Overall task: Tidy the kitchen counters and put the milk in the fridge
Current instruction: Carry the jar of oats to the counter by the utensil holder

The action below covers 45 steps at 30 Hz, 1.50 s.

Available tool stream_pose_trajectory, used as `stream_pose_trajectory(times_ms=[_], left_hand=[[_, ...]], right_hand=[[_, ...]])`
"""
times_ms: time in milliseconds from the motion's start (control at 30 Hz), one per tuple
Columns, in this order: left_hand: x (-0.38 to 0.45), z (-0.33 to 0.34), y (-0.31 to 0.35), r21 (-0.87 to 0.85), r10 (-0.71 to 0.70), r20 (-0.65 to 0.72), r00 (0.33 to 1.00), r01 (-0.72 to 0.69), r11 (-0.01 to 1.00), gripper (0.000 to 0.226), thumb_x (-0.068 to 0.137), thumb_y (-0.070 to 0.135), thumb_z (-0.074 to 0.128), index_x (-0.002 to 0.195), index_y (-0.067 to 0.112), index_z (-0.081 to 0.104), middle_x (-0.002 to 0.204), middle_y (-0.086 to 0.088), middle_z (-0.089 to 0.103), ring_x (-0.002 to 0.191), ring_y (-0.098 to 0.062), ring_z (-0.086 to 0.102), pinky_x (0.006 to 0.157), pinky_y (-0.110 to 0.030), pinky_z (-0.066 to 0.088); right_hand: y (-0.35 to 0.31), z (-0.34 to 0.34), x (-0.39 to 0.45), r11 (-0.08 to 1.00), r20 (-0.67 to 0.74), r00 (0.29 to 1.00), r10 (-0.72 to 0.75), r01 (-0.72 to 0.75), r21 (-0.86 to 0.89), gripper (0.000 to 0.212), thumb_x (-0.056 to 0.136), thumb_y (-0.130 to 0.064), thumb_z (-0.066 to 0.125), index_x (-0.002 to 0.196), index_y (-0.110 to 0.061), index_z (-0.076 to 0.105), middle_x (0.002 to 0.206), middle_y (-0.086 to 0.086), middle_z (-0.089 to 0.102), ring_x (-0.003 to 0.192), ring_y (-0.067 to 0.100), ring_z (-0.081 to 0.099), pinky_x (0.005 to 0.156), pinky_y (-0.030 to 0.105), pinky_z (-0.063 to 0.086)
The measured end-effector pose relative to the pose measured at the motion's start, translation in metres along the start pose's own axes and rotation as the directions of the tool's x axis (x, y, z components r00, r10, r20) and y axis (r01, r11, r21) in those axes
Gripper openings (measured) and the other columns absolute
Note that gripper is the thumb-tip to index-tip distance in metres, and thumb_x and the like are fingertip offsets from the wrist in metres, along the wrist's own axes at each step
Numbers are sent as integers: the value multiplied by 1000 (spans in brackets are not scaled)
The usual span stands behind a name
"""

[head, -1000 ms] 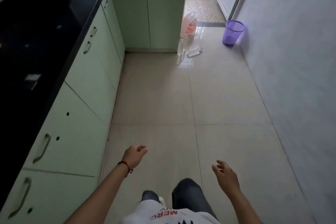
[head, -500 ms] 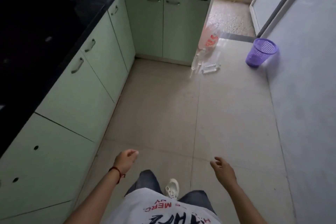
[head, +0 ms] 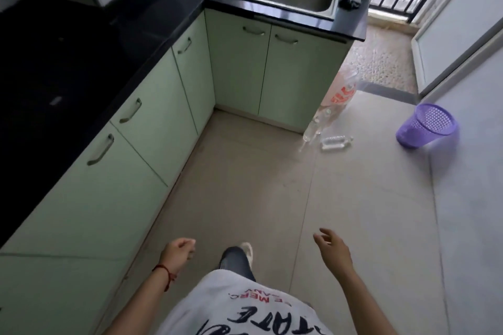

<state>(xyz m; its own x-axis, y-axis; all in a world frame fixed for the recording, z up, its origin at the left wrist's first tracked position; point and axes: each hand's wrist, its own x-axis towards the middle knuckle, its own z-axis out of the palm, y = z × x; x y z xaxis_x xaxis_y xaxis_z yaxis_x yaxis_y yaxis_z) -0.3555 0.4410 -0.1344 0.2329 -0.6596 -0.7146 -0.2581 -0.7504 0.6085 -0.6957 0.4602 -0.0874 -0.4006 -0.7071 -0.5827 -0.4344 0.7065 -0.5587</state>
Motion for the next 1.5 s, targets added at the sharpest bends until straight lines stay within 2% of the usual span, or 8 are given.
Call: stream_pose_trajectory(times_ms=[200, 333, 533, 800, 1100, 1267, 1400, 1500], left_hand=[[73, 8, 132, 6, 151, 18, 988, -151, 988, 13, 89, 13, 52, 80, 11, 61, 73, -7, 60, 75, -21, 53, 71, -26, 38], [101, 4, 189, -64, 202, -50, 978, -205, 977, 15, 90, 12, 51, 78, 14, 59, 68, 1, 57, 70, -18, 52, 62, -24, 37], [122, -6, 175, -216, -8, -199, 980, -35, 976, 18, 90, 16, 50, 75, 16, 60, 69, 2, 59, 81, -22, 57, 74, -29, 39], [86, -2, 122, -572, -377, -389, 841, 101, 814, 25, 87, 18, 55, 101, -1, 64, 87, -11, 64, 81, -24, 59, 74, -30, 40], [39, 4, 89, -799, -619, -474, 627, -10, 602, 15, 88, 12, 53, 76, 15, 62, 77, -6, 64, 87, -28, 61, 69, -28, 42], [35, -13, 72, -823, -652, -466, 598, -22, 568, 14, 89, 12, 53, 80, 13, 64, 80, -11, 64, 88, -30, 61, 78, -33, 41], [45, -60, 67, -812, -626, -511, 589, -92, 576, 17, 88, 9, 53, 98, 1, 64, 83, -12, 65, 85, -28, 61, 63, -21, 48], [51, -112, 70, -771, -563, -575, 594, -164, 615, 11, 89, 11, 53, 92, 11, 63, 81, -4, 64, 90, -27, 61, 77, -29, 45]], right_hand=[[-69, -17, 72, 1000, 28, 999, -27, 27, -16, 38, 91, -25, 52, 126, -9, 50, 123, 15, 60, 110, 29, 57, 88, 33, 42], [-118, -14, 120, 995, 91, 994, -68, 74, -67, 38, 91, -25, 52, 125, -9, 51, 122, 15, 61, 109, 28, 58, 89, 31, 41], [-204, 1, 192, 952, 300, 938, -171, 237, -197, 38, 91, -25, 52, 125, -9, 50, 121, 13, 61, 109, 27, 58, 79, 26, 37], [-332, 53, 249, 694, 632, 701, -330, 634, -341, 36, 90, -24, 55, 123, -8, 54, 118, 14, 64, 107, 26, 60, 73, 22, 36], [-404, 153, 210, 411, 864, 387, -321, 879, -241, 34, 90, -26, 54, 121, -11, 55, 119, 13, 65, 109, 27, 61, 74, 25, 42], [-416, 197, 183, 376, 896, 332, -294, 902, -211, 33, 90, -25, 55, 120, -11, 56, 118, 14, 65, 107, 28, 62, 78, 29, 44], [-435, 232, 161, 366, 890, 305, -340, 914, -174, 32, 88, -24, 57, 118, -11, 58, 115, 13, 67, 104, 26, 64, 75, 26, 42], [-458, 255, 137, 392, 874, 282, -395, 912, -117, 32, 89, -23, 56, 119, -10, 57, 114, 12, 67, 102, 25, 63, 75, 24, 40]])
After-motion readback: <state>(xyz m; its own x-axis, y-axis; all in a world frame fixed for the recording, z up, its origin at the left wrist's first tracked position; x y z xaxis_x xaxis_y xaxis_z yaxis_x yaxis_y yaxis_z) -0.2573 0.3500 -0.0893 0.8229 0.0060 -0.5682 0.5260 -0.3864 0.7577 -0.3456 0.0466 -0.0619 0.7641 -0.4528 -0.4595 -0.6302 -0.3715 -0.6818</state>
